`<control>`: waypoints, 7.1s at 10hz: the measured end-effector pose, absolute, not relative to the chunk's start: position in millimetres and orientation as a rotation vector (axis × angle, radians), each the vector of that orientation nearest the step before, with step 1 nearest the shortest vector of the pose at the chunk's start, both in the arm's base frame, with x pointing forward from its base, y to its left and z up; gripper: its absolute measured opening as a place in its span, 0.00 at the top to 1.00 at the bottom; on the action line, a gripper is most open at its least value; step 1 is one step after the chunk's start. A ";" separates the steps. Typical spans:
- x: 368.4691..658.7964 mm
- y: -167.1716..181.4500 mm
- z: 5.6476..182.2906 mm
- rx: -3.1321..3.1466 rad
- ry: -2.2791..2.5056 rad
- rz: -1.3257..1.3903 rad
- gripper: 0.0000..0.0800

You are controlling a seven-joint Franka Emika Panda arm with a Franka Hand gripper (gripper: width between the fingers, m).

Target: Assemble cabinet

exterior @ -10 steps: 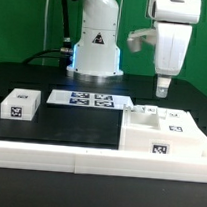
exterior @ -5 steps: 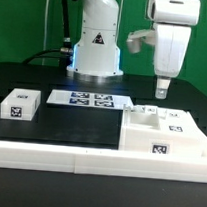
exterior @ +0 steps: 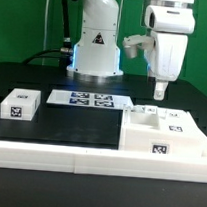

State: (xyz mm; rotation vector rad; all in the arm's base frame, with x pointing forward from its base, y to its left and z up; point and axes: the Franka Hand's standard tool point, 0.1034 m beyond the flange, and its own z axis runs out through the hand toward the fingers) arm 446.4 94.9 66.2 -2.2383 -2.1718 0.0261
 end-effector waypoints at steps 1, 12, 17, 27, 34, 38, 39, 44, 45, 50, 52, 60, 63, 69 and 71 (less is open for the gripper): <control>448.2 93.4 66.8 -2.244 -2.167 0.026 0.00; 419.0 102.3 24.9 -2.211 -2.136 -0.002 0.00; 413.3 102.5 16.4 -2.203 -2.121 0.019 0.56; 416.4 95.3 38.9 -2.249 -2.106 0.049 0.91; 439.2 57.8 69.0 -2.333 -2.056 0.062 0.91; 444.6 56.6 69.7 -2.351 -2.035 0.065 0.91; 444.5 57.1 69.2 -2.350 -2.036 0.066 0.91; 440.0 58.8 59.8 -2.331 -2.031 0.086 0.91; 444.6 59.2 61.5 -2.335 -2.033 0.077 0.91; 453.3 63.4 65.3 -2.357 -2.020 0.057 0.91; 453.4 62.5 65.2 -2.352 -2.025 0.057 0.91; 456.7 56.3 65.5 -2.345 -2.035 0.053 0.91; 456.9 56.0 64.4 -2.311 -2.069 0.055 0.91; 464.7 54.8 62.3 -2.246 -2.130 0.057 0.91; 464.8 54.7 62.2 -2.246 -2.130 0.057 0.91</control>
Offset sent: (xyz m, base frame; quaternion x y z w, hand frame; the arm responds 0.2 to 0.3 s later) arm 0.0044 0.0212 -0.0181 0.0160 0.0377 -0.0371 0.9985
